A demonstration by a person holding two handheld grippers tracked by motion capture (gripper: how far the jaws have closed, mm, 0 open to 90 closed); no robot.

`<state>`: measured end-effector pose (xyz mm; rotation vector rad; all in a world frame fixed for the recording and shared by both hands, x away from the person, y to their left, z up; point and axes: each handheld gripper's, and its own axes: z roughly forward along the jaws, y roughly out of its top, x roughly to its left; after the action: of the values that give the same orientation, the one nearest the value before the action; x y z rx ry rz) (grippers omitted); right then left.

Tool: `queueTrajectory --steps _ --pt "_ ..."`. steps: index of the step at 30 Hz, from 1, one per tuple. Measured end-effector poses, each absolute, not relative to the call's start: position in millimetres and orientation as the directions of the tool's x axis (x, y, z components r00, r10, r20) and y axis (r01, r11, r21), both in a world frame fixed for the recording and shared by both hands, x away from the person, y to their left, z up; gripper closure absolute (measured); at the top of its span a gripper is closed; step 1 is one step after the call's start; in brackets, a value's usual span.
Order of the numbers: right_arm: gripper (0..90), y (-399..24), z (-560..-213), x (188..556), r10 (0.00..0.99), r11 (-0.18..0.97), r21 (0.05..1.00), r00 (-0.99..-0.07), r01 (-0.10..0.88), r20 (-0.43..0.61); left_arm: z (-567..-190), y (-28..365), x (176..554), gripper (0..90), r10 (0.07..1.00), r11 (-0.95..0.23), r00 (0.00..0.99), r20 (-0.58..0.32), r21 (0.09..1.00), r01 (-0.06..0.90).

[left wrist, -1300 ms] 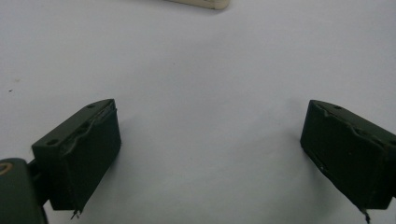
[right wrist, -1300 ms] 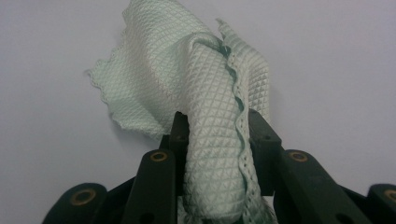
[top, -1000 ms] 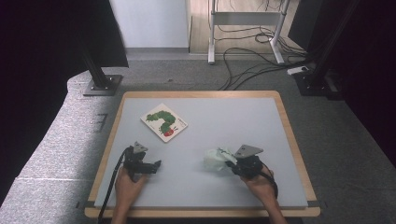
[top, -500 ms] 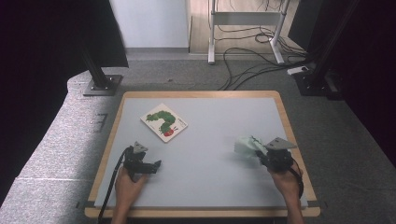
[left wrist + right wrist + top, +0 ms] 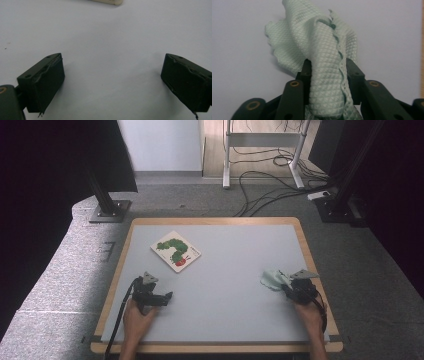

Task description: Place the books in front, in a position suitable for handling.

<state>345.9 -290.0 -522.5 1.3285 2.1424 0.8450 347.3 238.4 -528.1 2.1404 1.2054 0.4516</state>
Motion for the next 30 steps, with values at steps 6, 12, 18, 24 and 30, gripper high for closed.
queueTrajectory --steps 6,12,18,24,30 --pt "61.5 -290.6 -521.1 345.4 0.902 0.349 0.711 -0.426 0.61 -0.077 -528.1 238.4 347.4 4.8 0.853 -0.38 0.522 -0.012 0.671 0.636" --pt "46.3 -289.5 -515.5 343.0 0.9 0.349 0.715 -0.429 0.606 -0.075 -528.0 238.4 347.5 4.8 0.853 -0.381 0.522 -0.011 0.671 0.637" --pt "29.3 -279.4 -497.8 334.9 0.893 0.36 0.748 -0.439 0.558 -0.102 -528.0 238.4 348.0 3.9 0.849 -0.383 0.528 -0.016 0.669 0.637" --pt "15.9 -262.9 -480.2 326.1 0.864 0.363 0.799 -0.495 0.479 -0.097 -527.7 235.7 350.3 0.0 0.842 -0.397 0.539 -0.017 0.658 0.64" --pt "9.3 -240.4 -486.7 331.6 0.825 0.361 0.809 -0.564 0.464 -0.044 -526.4 239.0 355.1 0.0 0.832 -0.359 0.551 -0.073 0.686 0.633"
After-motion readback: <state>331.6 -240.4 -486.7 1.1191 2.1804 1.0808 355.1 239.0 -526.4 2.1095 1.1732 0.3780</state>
